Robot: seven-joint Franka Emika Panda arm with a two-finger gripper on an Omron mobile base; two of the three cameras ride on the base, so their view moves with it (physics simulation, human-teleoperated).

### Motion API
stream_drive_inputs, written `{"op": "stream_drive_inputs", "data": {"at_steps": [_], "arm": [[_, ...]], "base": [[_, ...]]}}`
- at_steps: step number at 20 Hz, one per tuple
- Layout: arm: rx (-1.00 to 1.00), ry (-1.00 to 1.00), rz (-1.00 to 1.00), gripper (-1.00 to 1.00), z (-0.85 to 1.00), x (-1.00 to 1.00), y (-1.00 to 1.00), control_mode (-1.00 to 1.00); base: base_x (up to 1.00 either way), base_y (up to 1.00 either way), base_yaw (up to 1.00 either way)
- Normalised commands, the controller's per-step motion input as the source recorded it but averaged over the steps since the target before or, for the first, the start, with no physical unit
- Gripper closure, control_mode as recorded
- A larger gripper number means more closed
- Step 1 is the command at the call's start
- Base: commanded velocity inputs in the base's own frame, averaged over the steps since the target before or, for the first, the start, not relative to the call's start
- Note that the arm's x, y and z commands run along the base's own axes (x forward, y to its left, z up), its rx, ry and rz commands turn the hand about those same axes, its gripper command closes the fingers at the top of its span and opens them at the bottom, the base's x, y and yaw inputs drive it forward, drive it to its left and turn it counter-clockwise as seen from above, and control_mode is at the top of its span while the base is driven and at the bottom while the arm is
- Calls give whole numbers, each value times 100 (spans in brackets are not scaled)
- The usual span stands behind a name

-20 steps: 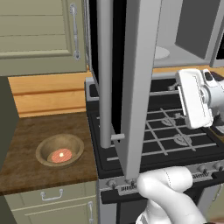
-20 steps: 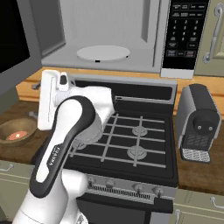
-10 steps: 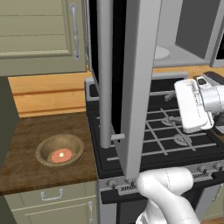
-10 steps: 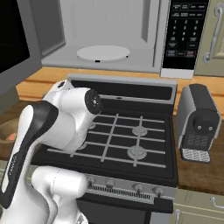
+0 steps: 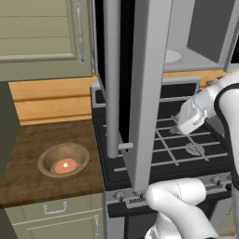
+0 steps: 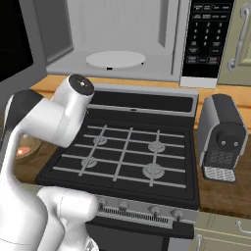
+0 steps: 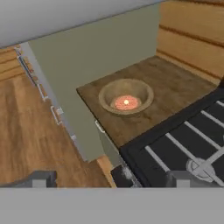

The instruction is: Open the microwave, place the bowl with waffle inside the microwave, then close the microwave door and turn it on.

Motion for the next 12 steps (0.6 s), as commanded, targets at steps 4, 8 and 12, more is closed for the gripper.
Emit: {"op": "stream_drive_inputs", "data": {"at_steps": [4, 8, 12], "arm": [[-6, 49, -48, -100, -53, 1, -3, -100], [0, 21, -53, -100, -65, 0, 0, -100], [0, 3, -49, -100, -48, 2, 0, -100]], "base": [[0, 0, 0], [0, 0, 0], [0, 0, 0]]}}
